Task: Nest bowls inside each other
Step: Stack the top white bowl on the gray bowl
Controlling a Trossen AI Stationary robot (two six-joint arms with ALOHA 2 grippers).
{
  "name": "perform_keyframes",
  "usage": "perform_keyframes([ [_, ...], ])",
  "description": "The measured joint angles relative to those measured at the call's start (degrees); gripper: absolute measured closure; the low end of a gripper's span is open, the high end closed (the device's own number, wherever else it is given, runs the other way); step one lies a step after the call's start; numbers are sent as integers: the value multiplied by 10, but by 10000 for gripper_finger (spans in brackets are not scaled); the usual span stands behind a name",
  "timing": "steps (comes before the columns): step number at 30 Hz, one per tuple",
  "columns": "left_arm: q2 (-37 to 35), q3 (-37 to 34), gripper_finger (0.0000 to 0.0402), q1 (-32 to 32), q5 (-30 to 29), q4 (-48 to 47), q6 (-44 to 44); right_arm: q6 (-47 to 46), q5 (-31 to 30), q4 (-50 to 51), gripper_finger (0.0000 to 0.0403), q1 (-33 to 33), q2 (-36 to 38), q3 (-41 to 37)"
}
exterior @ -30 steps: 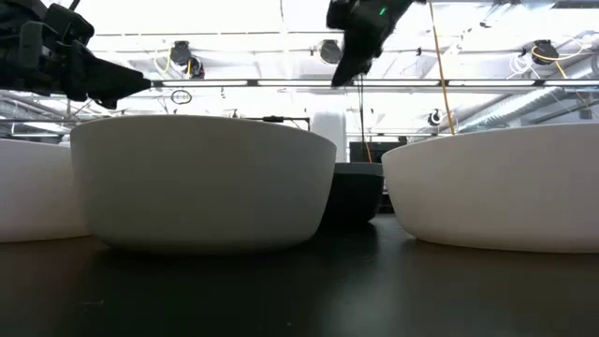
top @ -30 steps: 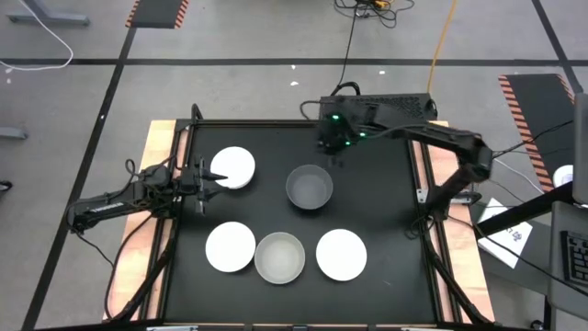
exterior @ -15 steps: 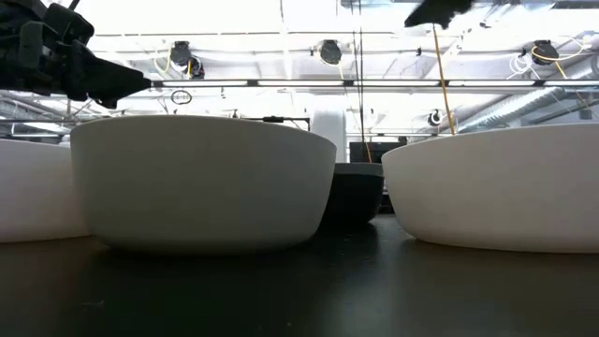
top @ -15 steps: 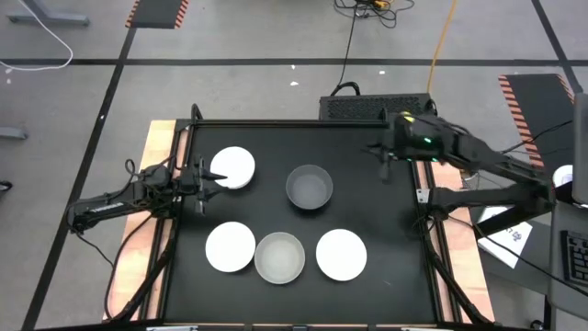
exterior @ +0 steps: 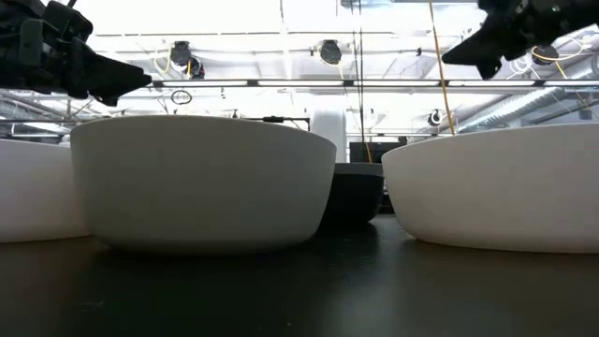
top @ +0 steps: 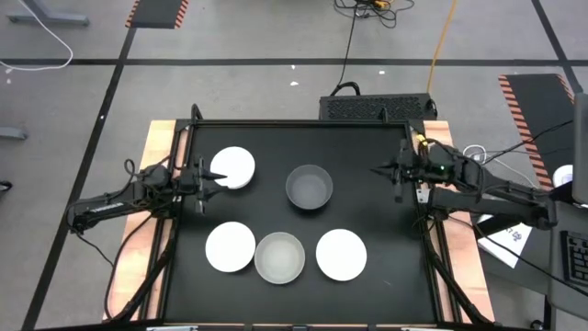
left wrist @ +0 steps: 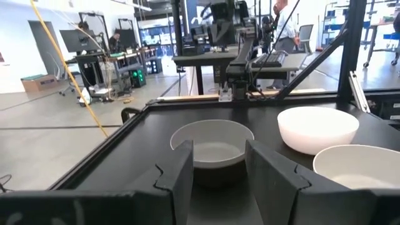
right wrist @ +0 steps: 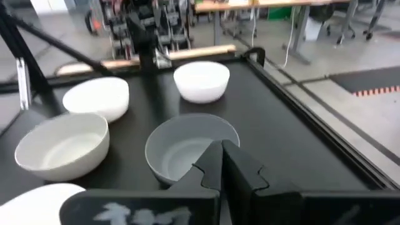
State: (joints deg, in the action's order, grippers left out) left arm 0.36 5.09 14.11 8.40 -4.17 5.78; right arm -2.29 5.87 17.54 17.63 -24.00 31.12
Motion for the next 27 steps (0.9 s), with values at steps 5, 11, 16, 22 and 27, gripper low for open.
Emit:
perform_keyframes([
  [5,0,0,254,0,0,-2,0,-21,0,-55,403,0,44,-80],
  [11,0,0,254,0,0,0,0,-48,0,-174,403,0,71,-173],
  [16,0,0,254,0,0,2,-1,-48,0,-209,403,0,75,-214],
  [22,0,0,254,0,0,2,0,-45,1,-238,403,0,75,-236],
  [27,0,0,254,0,0,7,0,-41,3,-233,403,0,75,-237],
])
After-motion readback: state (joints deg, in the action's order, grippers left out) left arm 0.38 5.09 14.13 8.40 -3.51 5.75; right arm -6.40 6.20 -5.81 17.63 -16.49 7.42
